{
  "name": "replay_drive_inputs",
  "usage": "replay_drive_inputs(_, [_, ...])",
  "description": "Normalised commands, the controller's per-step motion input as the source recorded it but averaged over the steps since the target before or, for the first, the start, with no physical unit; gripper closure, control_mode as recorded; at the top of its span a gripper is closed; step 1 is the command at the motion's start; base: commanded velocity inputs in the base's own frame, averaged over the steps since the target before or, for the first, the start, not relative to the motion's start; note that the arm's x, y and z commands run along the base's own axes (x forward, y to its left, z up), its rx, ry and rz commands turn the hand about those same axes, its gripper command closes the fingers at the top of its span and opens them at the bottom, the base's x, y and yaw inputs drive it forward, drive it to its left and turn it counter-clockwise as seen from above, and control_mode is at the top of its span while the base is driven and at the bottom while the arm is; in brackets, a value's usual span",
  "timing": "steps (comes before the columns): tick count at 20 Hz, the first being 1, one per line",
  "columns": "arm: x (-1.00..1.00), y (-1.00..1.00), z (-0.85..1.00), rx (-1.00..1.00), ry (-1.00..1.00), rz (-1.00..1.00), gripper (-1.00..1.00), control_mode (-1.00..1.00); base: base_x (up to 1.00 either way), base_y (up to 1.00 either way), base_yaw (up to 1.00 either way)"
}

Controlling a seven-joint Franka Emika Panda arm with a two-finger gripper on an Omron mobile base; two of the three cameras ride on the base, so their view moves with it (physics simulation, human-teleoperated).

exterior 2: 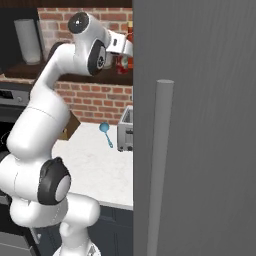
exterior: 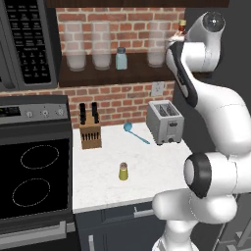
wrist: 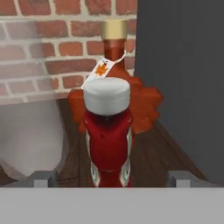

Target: Put the shaker and condiment bottle from the counter next to their counterparts in the cabinet.

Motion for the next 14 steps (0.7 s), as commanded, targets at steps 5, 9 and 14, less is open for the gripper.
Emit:
replay_drive_inputs(5, [-0.85, 0.24, 0.0, 0.0, -0.11, 0.07, -1.0, -1.0, 0.0, 0.0, 0.0])
replay_drive_inputs(9, [-0.99, 0.53, -0.06, 0.0, -0.08, 0.04, -1.0, -1.0, 0.0, 0.0, 0.0])
replay_drive_inputs(14, [-1.0, 0.67, -0.05, 0.0, -0.08, 0.0, -1.0, -1.0, 0.0, 0.0, 0.0])
